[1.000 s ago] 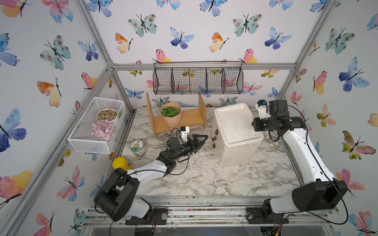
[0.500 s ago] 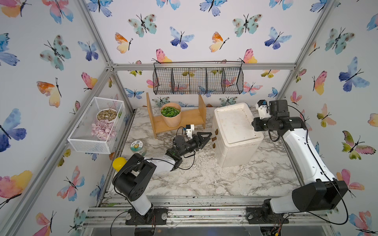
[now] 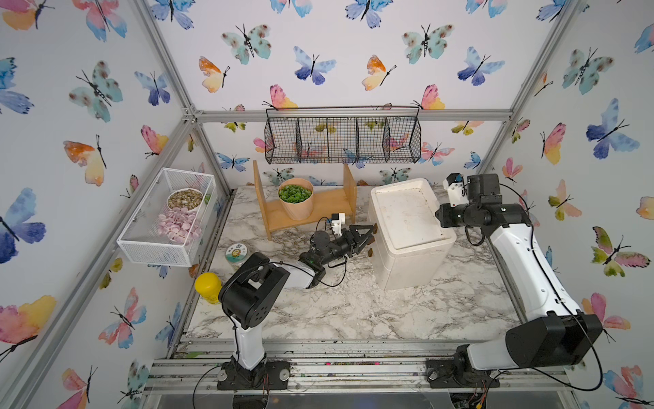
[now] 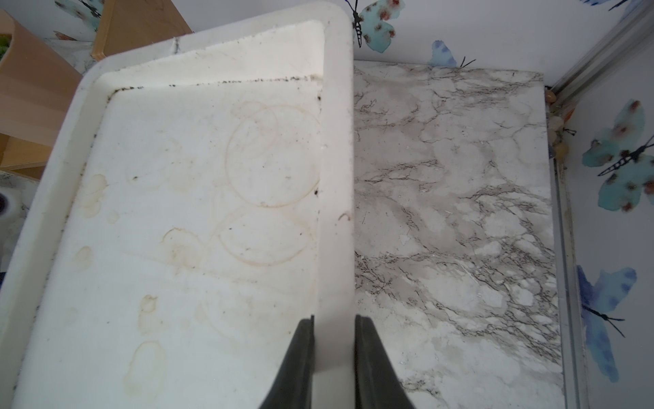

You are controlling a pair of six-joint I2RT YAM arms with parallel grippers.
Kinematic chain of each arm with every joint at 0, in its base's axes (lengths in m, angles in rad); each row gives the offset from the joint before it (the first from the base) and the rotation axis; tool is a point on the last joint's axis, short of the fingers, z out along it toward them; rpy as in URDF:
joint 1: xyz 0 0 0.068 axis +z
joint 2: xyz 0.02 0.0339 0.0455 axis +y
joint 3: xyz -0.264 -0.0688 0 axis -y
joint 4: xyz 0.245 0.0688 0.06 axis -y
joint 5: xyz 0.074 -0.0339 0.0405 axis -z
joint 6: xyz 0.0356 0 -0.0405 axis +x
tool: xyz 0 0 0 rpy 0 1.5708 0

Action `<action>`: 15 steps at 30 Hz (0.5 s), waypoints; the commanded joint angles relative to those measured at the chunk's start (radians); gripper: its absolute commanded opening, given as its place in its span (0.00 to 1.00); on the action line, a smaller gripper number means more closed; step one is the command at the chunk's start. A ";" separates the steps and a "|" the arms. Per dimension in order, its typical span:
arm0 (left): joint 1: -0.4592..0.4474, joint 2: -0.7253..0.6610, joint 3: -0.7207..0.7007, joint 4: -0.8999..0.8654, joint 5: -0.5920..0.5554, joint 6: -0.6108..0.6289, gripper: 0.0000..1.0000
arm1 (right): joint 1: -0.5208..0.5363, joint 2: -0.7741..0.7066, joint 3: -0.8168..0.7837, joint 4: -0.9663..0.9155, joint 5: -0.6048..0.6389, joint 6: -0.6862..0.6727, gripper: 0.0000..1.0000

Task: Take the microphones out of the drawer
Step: Adjust the storage box at the center of the board, then open the drawer in the storage box.

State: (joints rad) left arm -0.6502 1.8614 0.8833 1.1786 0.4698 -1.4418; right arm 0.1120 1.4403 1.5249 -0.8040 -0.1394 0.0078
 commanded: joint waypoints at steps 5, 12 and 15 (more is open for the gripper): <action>-0.013 0.048 0.054 0.054 0.023 -0.013 0.57 | -0.003 -0.018 0.019 0.138 -0.096 0.047 0.07; -0.032 0.083 0.091 0.062 0.023 -0.025 0.51 | -0.003 -0.012 0.027 0.144 -0.105 0.047 0.07; -0.032 0.090 0.092 0.071 0.023 -0.031 0.40 | -0.003 -0.009 0.030 0.146 -0.109 0.050 0.07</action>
State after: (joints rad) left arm -0.6621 1.9335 0.9512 1.2022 0.4694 -1.4696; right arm 0.1040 1.4437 1.5249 -0.7918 -0.1459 0.0071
